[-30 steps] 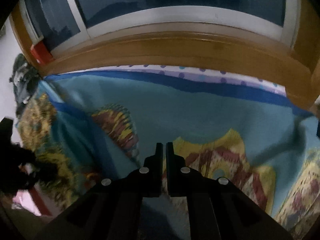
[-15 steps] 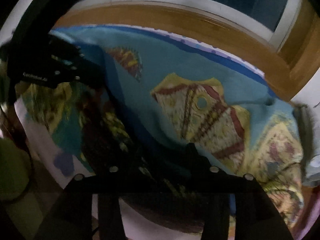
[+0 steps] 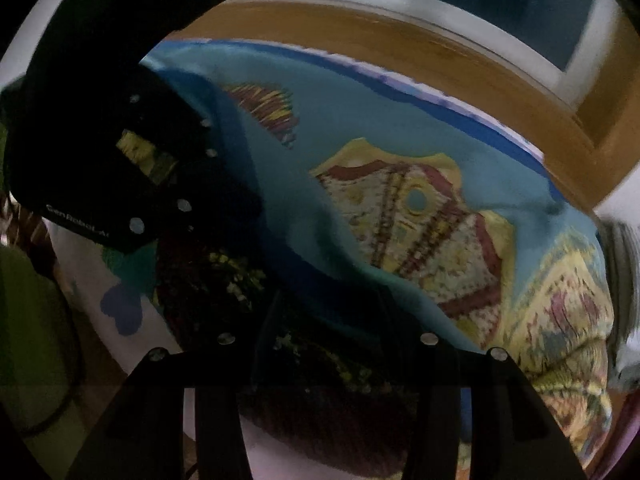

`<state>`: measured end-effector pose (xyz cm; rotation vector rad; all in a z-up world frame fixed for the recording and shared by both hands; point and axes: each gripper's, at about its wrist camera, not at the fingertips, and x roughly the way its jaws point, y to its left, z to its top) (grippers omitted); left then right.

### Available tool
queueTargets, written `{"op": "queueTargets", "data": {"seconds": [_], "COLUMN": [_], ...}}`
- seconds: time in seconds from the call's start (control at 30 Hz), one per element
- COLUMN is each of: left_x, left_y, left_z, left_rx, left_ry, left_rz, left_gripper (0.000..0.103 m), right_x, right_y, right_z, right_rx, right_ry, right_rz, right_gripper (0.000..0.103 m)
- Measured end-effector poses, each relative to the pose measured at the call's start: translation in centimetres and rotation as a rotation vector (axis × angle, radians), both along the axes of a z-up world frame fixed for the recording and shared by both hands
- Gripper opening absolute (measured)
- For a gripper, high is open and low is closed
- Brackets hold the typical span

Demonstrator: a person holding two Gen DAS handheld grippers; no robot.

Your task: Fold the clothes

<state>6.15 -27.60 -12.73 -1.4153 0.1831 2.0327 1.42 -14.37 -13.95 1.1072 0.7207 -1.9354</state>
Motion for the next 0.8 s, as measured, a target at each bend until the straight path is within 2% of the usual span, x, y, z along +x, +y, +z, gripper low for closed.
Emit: {"op": "queueTargets", "data": {"seconds": [0.17, 0.27, 0.4, 0.57, 0.6, 0.63, 0.67, 0.7, 0.73, 0.8], "left_x": [0.0, -0.4, -0.6, -0.4, -0.4, -0.4, -0.5, -0.5, -0.4, -0.3], "left_y": [0.6, 0.2, -0.7, -0.5, -0.4, -0.5, -0.3, -0.2, 0.0, 0.0], "left_z": [-0.3, 0.0, 1.4, 2.2, 2.2, 2.3, 2.2, 2.1, 2.0, 1.9], "left_rx": [-0.022, -0.006, 0.059, 0.044, 0.04, 0.032, 0.018, 0.005, -0.002, -0.02], "left_ry": [0.043, 0.059, 0.066, 0.09, 0.092, 0.093, 0.098, 0.103, 0.106, 0.117], "left_rz": [-0.006, 0.046, 0.086, 0.099, 0.103, 0.111, 0.126, 0.14, 0.147, 0.165], "left_gripper": [0.021, 0.006, 0.005, 0.005, 0.005, 0.005, 0.006, 0.006, 0.007, 0.019], "right_x": [0.0, -0.3, -0.7, -1.8, -2.2, -2.5, -2.9, -3.3, -3.5, -3.8], "right_y": [-0.6, -0.3, -0.1, -0.2, -0.2, -0.2, -0.1, -0.1, 0.0, 0.3], "right_z": [-0.9, -0.8, 0.0, 0.4, 0.4, 0.3, 0.3, 0.2, 0.3, 0.7], "right_rx": [0.022, 0.003, -0.028, -0.066, -0.072, -0.079, -0.085, -0.091, -0.101, -0.123], "right_ry": [-0.007, -0.019, -0.021, -0.02, -0.025, -0.03, -0.034, -0.039, -0.034, -0.025], "right_rz": [0.047, 0.039, 0.041, 0.031, 0.021, 0.011, 0.002, -0.008, -0.021, -0.045], "right_gripper": [0.047, 0.047, 0.047, 0.047, 0.045, 0.024, 0.008, 0.001, 0.001, 0.001]}}
